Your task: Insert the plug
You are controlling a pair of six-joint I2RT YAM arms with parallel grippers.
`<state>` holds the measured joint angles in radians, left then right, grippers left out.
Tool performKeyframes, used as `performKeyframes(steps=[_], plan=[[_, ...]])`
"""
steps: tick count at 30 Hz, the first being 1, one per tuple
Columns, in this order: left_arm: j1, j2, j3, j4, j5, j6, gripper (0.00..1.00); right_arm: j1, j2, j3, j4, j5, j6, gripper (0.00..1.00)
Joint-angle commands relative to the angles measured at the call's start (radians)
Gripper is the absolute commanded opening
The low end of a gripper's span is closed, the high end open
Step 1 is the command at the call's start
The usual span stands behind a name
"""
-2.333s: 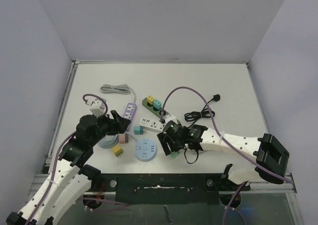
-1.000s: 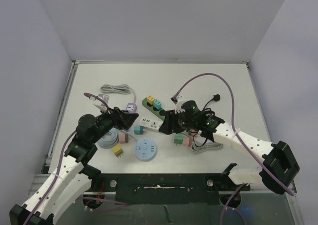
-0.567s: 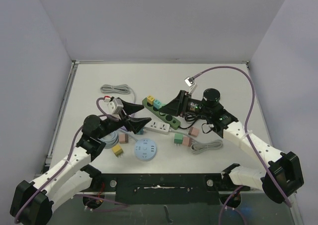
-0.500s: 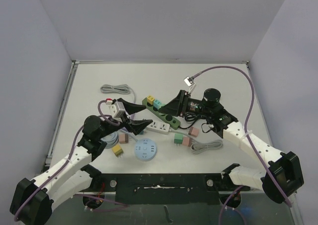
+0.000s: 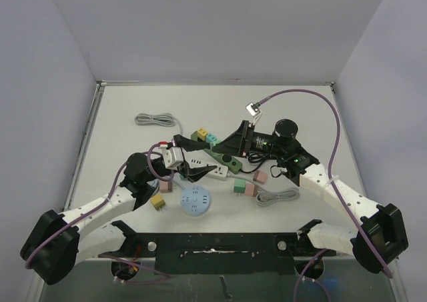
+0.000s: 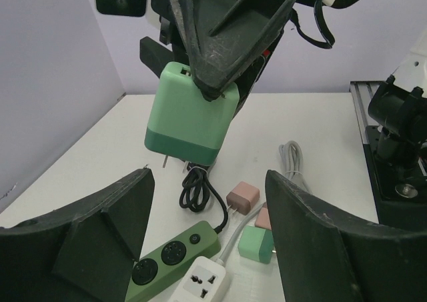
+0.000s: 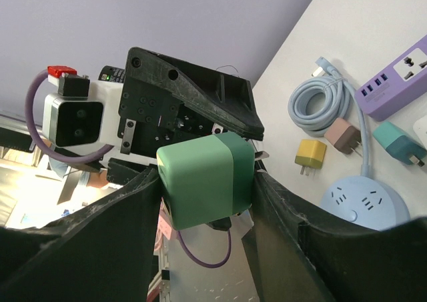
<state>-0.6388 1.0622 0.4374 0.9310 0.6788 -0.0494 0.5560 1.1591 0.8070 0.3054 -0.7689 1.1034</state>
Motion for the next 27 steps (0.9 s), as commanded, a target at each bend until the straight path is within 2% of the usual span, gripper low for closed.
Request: performKeyframes(steps=[1, 7, 11, 15, 17, 20, 24, 27], plan=[[-0.041, 0.027, 0.066, 0.134, -0.068, 0.061, 0.65, 0.011, -0.014, -0.004, 0.087, -0.027, 0.026, 0.45], [-0.066, 0.026, 0.062, 0.147, -0.146, 0.092, 0.64, 0.016, 0.001, -0.006, 0.076, -0.026, 0.025, 0.45], [-0.074, 0.023, 0.055, 0.144, -0.134, 0.097, 0.56, 0.021, 0.01, -0.004, 0.068, -0.026, 0.026, 0.45], [-0.075, 0.024, 0.051, 0.138, -0.136, 0.098, 0.61, 0.023, 0.023, 0.001, 0.056, -0.031, 0.028, 0.45], [-0.075, 0.025, 0.054, 0.119, -0.13, 0.108, 0.61, 0.025, 0.025, 0.004, 0.061, -0.033, 0.029, 0.45], [-0.075, 0.02, 0.055, 0.095, -0.117, 0.122, 0.44, 0.025, 0.027, 0.01, 0.049, -0.032, 0.025, 0.45], [-0.075, 0.01, 0.054, 0.05, -0.122, 0.144, 0.33, 0.026, 0.015, 0.025, -0.029, 0.007, -0.016, 0.57], [-0.075, 0.001, 0.054, -0.008, -0.166, 0.161, 0.32, 0.027, 0.01, 0.085, -0.209, 0.084, -0.151, 0.68]])
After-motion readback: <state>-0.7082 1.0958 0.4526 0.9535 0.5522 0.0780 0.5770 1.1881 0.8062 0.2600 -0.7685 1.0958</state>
